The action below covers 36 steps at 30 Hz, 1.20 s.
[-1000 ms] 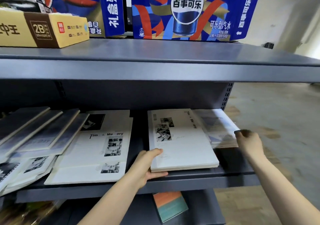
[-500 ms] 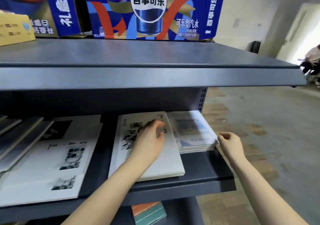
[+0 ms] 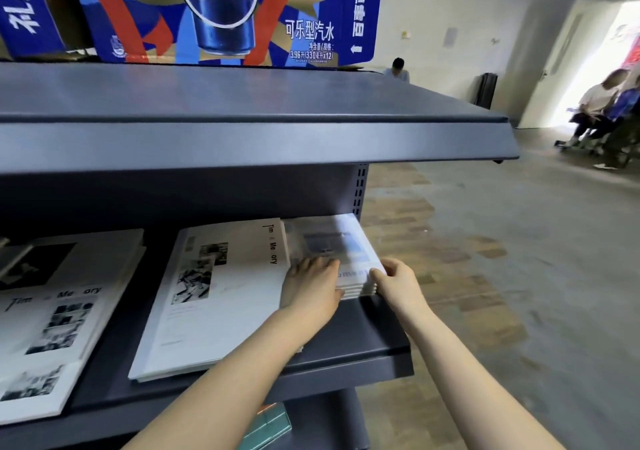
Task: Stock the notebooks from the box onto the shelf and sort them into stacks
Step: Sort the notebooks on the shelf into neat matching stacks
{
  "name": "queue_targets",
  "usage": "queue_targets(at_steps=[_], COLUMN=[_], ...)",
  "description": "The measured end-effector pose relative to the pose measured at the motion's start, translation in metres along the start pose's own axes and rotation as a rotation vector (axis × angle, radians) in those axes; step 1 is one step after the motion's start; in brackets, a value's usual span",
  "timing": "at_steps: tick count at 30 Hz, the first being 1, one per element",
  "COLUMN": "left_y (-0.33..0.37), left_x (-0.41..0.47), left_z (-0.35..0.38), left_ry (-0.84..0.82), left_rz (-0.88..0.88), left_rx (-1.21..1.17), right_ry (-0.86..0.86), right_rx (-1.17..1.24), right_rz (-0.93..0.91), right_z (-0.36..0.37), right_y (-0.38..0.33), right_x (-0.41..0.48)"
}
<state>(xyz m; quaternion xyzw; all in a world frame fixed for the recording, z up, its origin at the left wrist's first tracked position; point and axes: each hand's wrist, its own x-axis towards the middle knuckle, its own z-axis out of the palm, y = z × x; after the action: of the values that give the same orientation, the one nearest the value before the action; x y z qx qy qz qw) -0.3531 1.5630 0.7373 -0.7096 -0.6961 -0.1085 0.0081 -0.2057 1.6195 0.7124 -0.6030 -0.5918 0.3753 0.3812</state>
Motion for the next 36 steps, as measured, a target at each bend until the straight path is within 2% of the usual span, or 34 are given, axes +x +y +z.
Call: queue_targets(at_steps=[7,13,19,23,25,29,32,36], left_y=[0.003,-0.002,-0.01,-0.026,-0.045,-0.11,-0.147,-0.163], left_x=[0.005,0.001,-0.008,-0.03,-0.046,-0.083,-0.107,-0.131], left_z=[0.003,0.0,-0.005,-0.026,-0.038,-0.047,-0.047,-0.05], left_ry=[-0.055,-0.068,-0.056,0.156,0.239,0.226,0.168,0.106], left_rz=[-0.032,-0.033,0.029,0.058,-0.01,-0.287,-0.435,-0.504], left_rx=[0.186,0.238,0.078,-0.102,-0.112,-0.124,-0.207,-0.421], right_ry=[-0.019,-0.032,-0.039,0.132,0.186,0.052,-0.077,-0.158], right_rx=[-0.047,-0.051,-0.139,-0.248,-0.197,-0.093,-0.097,-0.083], right_rz=[-0.025,-0.05,-0.027,-0.089,-0.189,-0.265,-0.237,-0.124], right_z=[0.003,0.009,0.014,0.016,0.019,0.041,0.065,0.091], right_y=[0.007,0.009,0.004,-0.017,-0.03,-0.047,-0.052,-0.063], right_x=[0.002,-0.001,0.001,-0.01,-0.027,-0.075,-0.105,-0.127])
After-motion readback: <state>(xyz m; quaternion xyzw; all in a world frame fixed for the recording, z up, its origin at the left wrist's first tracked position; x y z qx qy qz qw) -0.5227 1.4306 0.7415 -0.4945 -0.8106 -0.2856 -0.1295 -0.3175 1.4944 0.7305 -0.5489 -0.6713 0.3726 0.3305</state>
